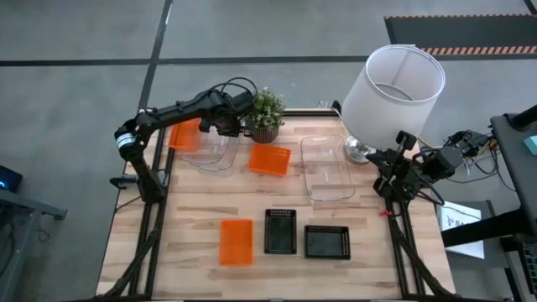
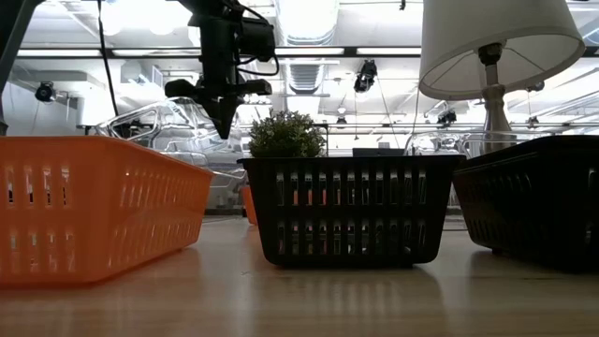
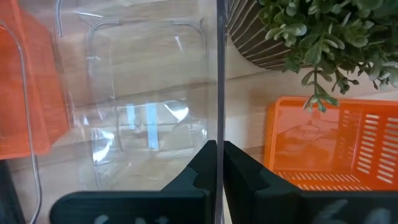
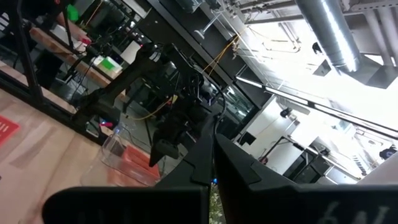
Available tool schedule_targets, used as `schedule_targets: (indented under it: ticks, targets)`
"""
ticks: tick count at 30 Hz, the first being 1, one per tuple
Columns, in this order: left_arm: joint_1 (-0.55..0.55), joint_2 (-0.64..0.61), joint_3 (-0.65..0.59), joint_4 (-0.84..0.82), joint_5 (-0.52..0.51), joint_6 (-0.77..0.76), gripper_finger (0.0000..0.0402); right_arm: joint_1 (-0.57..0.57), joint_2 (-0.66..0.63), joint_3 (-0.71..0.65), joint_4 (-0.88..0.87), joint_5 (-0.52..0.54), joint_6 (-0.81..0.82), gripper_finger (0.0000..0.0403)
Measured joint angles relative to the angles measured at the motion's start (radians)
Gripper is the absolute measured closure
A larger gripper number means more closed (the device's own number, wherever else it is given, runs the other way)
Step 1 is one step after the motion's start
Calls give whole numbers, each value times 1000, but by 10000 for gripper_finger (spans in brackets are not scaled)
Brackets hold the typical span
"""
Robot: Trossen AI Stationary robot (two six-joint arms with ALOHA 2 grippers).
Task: Stack baskets by color
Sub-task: Stack the bottom transparent bin on the top transparent bin, then stack the middle orange bin on the bottom orange bin
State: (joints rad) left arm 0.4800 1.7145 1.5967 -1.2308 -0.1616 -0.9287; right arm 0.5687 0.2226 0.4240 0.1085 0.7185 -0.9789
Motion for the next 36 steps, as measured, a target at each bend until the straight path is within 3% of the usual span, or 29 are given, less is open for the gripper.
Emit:
schedule_targets:
  ticks: [21, 31, 36]
  targets:
    - [0, 0, -98, 53, 21, -27, 398, 0, 0, 0, 0, 0, -1, 394]
    - [0, -3, -104, 81, 25, -18, 301, 0, 0, 0, 0, 23, -1, 394]
    - [-25, -71, -84, 70, 27, 101, 264, 0, 0, 0, 0, 44, -1, 394]
